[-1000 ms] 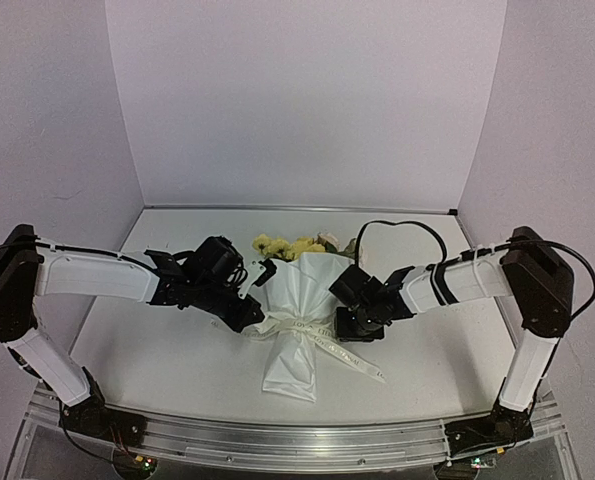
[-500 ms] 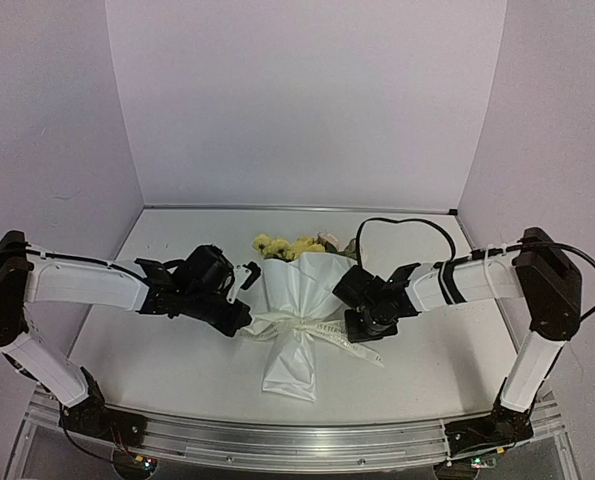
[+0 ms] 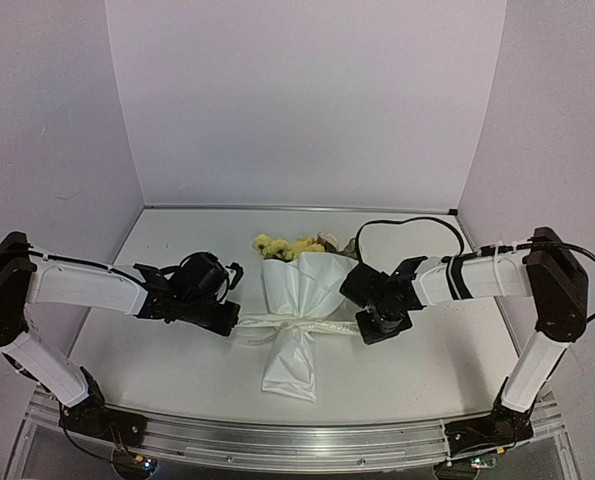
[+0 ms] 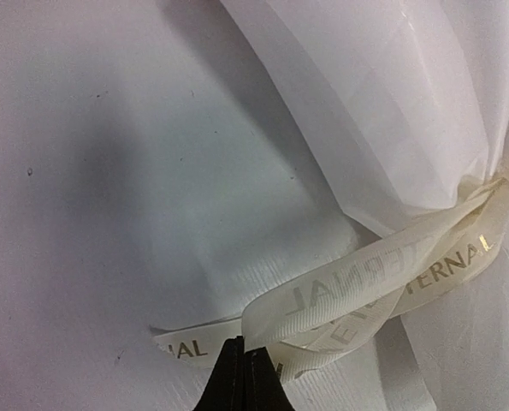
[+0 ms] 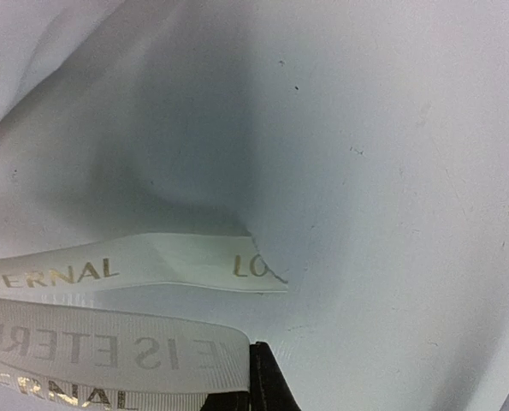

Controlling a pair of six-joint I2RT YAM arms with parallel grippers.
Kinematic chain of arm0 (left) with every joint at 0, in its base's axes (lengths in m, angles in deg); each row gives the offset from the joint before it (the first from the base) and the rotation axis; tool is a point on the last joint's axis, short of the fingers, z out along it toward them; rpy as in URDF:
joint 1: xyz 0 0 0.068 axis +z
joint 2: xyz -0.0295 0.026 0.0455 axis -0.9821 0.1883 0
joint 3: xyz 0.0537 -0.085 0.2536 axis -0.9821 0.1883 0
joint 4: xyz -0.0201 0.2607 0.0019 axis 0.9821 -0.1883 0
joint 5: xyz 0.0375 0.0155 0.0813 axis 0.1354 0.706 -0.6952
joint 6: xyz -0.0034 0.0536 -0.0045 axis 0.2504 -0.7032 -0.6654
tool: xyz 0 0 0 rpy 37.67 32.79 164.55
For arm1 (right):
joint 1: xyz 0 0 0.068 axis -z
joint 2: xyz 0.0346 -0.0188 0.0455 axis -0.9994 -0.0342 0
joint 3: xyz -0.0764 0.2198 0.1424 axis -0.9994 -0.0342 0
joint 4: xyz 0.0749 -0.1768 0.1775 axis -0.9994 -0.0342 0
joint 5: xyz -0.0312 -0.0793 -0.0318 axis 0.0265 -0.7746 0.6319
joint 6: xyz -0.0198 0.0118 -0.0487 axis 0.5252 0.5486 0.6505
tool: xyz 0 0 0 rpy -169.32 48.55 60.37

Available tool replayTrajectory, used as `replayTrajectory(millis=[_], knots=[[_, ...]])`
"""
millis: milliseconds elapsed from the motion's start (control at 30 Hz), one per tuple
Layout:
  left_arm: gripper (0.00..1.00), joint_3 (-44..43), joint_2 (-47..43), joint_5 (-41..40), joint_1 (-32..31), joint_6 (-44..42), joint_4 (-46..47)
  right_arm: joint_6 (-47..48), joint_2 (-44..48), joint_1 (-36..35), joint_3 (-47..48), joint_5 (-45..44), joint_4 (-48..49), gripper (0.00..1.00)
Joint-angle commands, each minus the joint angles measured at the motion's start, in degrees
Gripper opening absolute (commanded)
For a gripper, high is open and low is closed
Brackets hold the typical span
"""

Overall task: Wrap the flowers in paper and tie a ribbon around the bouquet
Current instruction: Tie the half-tied ribbon around the folded bouquet.

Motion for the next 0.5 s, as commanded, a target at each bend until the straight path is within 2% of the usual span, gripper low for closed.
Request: replayTrajectory(millis=[0, 233, 467], knots=[[0.0, 0.8, -0.5, -3.2, 2.3, 4.0, 0.0, 0.7, 3.1, 1.0, -1.1, -3.9, -3.9, 0.0], [0.0, 2.2, 0.1, 1.3, 4.7, 6.9, 1.4, -0.3, 6.4, 4.0, -6.3, -4.9, -4.5, 0.0], [0.0, 2.8, 1.7, 1.8, 6.9, 10.5, 1.0, -0.5, 7.4, 5.3, -7.6, -5.2, -4.9, 0.0]])
